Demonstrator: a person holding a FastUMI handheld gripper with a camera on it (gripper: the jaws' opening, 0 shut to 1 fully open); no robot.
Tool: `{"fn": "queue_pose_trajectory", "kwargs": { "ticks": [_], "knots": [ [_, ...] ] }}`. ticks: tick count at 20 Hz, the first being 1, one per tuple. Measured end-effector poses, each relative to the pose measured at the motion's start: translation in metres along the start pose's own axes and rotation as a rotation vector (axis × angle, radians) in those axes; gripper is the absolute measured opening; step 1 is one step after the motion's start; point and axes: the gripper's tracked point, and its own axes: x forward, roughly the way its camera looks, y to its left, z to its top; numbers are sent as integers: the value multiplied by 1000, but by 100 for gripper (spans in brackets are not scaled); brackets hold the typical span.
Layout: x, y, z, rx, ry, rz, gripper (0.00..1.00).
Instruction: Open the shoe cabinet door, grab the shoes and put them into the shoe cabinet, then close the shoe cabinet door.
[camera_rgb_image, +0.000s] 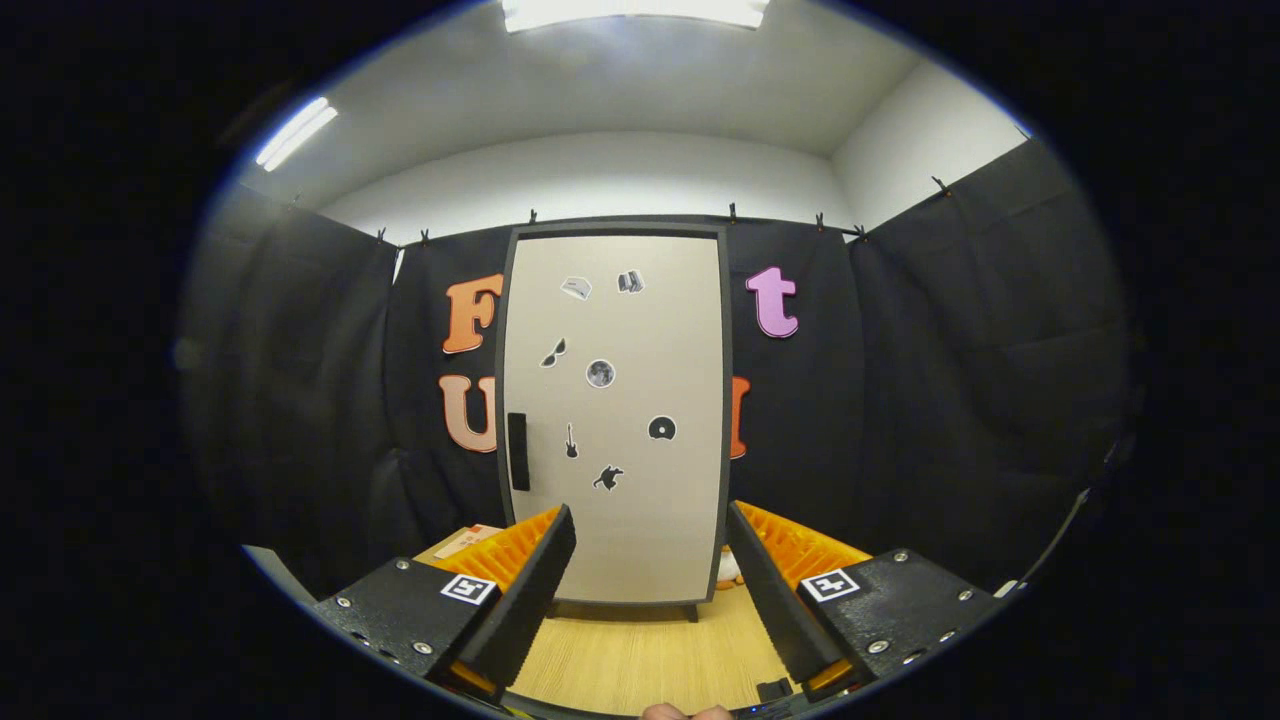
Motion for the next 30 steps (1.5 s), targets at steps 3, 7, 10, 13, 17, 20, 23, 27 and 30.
{"fn": "queue_pose_trajectory", "kwargs": {
  "ticks": [3,7,10,13,17,20,23,27,30],
  "knots": [
    [-3,-21,4,23,-15,-18,95],
    [-3,-40,6,35,-21,-27,95],
    [0,-48,6,33,-25,-30,95],
    [4,-48,3,37,-18,-26,95],
    [9,-46,-1,17,-11,-22,95],
    [13,-48,0,17,-13,-24,95],
    [16,-54,2,14,-23,-31,95],
    [19,-59,-3,13,-13,-30,95],
    [19,-61,-5,22,-11,-25,95]
  ]
}}
